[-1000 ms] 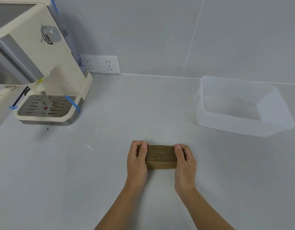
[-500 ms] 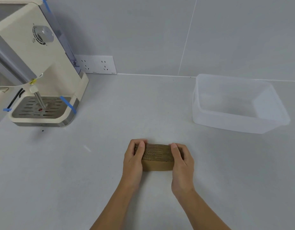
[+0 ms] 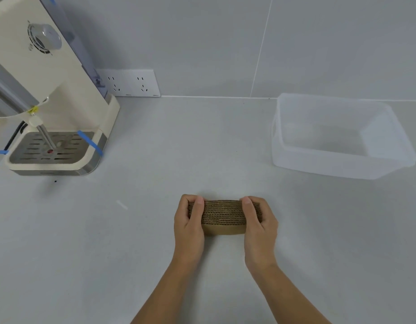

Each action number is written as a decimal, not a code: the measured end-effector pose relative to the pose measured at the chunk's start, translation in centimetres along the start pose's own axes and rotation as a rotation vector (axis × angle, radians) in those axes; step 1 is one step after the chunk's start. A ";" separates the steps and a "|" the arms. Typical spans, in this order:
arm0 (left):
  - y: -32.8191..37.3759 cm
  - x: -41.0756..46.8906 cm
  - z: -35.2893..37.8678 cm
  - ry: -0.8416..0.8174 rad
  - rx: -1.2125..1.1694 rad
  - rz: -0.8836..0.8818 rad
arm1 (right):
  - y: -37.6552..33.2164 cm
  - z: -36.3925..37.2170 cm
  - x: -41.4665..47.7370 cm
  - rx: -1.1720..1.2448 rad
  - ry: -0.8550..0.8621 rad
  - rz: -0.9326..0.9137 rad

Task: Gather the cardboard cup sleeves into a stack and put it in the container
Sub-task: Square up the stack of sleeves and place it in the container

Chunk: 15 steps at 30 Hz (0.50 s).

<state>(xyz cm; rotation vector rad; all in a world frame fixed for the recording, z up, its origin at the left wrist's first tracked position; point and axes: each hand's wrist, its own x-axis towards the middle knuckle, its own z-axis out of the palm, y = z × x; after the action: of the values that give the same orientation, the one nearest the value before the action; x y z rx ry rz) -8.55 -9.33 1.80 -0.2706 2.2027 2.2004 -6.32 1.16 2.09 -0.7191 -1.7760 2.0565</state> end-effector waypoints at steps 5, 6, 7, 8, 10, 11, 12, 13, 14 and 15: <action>-0.3 -0.1 -0.7 -0.124 -0.031 -0.045 | 0.5 0.0 0.0 0.005 0.008 0.058; -0.3 -0.2 -1.2 -0.202 -0.028 -0.040 | 0.5 0.0 0.0 0.008 0.010 0.064; -0.3 -0.2 -1.8 -0.291 -0.004 -0.034 | 0.4 0.0 0.1 0.005 0.008 0.059; -0.3 -0.1 -2.4 -0.373 0.053 -0.036 | 0.4 0.0 0.1 -0.001 0.002 0.057; -0.2 0.1 -3.5 -0.485 0.210 -0.034 | 0.3 -0.1 0.0 -0.022 -0.015 0.062; -0.2 0.3 -3.9 -0.521 0.270 -0.024 | 0.3 -0.1 0.0 -0.034 -0.025 0.061; -0.1 0.5 -4.2 -0.549 0.312 -0.012 | 0.3 -0.2 0.0 -0.046 -0.032 0.063; -0.1 0.6 -4.5 -0.567 0.341 -0.004 | 0.2 -0.2 0.0 -0.056 -0.039 0.065; -0.1 0.6 -4.6 -0.577 0.351 0.001 | 0.1 -0.3 0.0 -0.065 -0.047 0.065; -0.1 0.6 -4.7 -0.578 0.350 0.005 | 0.1 -0.4 -0.1 -0.073 -0.060 0.060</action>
<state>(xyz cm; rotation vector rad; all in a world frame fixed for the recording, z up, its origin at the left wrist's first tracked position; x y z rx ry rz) -8.61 -14.09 1.69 0.3345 2.1662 1.5697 -6.01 1.46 2.01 -0.7480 -1.8930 2.0819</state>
